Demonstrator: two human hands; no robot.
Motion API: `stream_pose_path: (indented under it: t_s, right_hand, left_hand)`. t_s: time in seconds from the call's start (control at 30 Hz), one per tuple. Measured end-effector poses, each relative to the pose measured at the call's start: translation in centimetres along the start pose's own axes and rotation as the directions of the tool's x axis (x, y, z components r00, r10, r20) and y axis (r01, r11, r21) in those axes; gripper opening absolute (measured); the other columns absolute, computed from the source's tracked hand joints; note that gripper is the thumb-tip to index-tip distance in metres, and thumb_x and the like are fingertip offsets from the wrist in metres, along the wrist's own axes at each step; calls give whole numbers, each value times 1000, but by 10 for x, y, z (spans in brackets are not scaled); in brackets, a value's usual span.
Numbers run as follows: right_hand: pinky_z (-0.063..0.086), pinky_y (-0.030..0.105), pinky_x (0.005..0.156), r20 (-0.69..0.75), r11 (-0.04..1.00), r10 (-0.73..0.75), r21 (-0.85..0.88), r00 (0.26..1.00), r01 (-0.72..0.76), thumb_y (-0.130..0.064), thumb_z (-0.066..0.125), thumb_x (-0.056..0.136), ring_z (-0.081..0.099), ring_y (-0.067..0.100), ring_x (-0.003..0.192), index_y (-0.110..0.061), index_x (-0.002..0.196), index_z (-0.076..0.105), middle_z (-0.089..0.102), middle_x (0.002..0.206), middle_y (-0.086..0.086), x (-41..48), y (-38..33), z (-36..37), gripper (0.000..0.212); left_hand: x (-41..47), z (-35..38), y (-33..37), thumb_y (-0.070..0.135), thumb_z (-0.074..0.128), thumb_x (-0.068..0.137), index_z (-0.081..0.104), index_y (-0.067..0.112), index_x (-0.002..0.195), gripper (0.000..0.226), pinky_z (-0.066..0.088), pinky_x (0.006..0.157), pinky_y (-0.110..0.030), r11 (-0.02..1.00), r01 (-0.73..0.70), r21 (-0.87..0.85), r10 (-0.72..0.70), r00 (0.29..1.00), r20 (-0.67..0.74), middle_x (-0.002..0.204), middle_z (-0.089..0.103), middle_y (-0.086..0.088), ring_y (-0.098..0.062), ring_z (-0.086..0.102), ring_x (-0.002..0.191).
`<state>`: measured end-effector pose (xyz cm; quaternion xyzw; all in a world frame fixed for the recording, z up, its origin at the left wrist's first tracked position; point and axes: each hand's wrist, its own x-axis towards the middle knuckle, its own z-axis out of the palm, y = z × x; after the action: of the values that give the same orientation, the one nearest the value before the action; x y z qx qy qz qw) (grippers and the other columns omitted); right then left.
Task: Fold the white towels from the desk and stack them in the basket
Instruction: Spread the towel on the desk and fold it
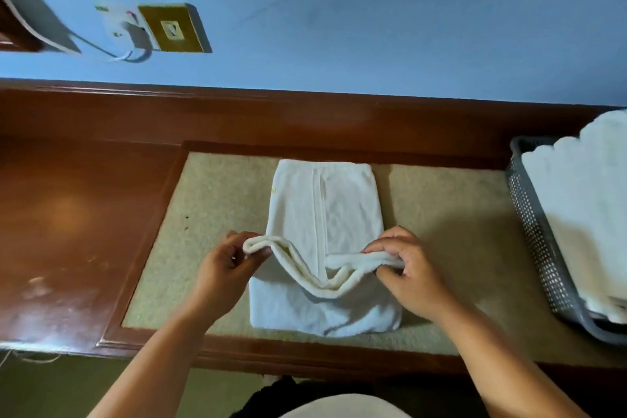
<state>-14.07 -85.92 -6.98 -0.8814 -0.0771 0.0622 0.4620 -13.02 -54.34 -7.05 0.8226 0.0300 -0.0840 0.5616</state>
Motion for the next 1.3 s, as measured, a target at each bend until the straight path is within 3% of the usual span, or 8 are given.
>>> stream_pose_path:
  t_s: [0.07,0.17,0.5,0.67,0.83,1.0,1.17,1.3]
  right_hand:
    - [54,36,83,-20,998,63,-5,998,-63,-12,65,84,59,8,97,-42,92,69,57,105,-15,16,2,-3,31]
    - [53,39,78,-18,988,155,21,988,-155,-26,60,81,58,7,90,-42,91,68,55,102,-19,58,9,-12,21]
    - [43,33,60,141,898,416,-216,898,-382,-37,52,84,61,23,76,-22,84,64,62,82,-1,232,70,-13,19]
    - [47,38,80,-127,827,468,-286,875,-484,-54,60,78,57,33,90,-26,79,60,53,96,2,293,157,22,28]
    - [50,48,81,-410,843,429,-137,805,-519,-47,66,83,54,38,93,-10,88,56,53,101,14,301,177,52,39]
    - [50,36,80,11,720,694,-28,720,-693,-39,83,78,53,21,103,-18,122,45,48,122,4,295,143,35,61]
    - [47,27,67,-29,818,574,58,818,-572,-19,83,75,58,16,97,-25,119,55,59,114,-2,266,86,-6,52]
    - [46,19,68,-183,915,403,93,897,-392,-17,82,70,60,8,100,-32,119,62,60,110,-16,222,17,-43,55]
  left_hand:
    - [23,-4,1,70,62,83,72,30,94,42,52,75,-35,1000,-5,30,3,999,43,96,63,-1,-19,62,89]
    - [68,-5,6,47,58,97,69,19,98,30,55,72,-37,997,50,-58,-43,993,114,92,71,-5,-19,68,85]
    - [247,26,-39,44,68,84,68,29,89,16,61,68,-51,955,297,-18,-297,954,-35,83,73,-4,-32,71,81]
    - [332,49,-103,62,65,72,66,40,87,27,61,75,-46,889,408,207,-398,913,-89,105,68,-7,-29,69,84]
    - [339,64,-107,39,68,92,62,20,102,22,41,75,-31,867,359,345,-324,933,-156,115,58,-8,-28,59,92]
    - [330,46,-90,53,86,68,55,17,120,70,62,69,-45,839,515,176,-535,840,89,107,68,-5,-27,69,91]
    - [290,24,-27,46,86,73,63,22,109,49,62,77,-55,906,424,-1,-421,900,115,104,70,-13,-33,71,92]
    - [233,-11,39,31,81,83,64,20,96,24,60,59,-36,989,149,-4,-149,988,40,89,71,-3,-22,69,78]
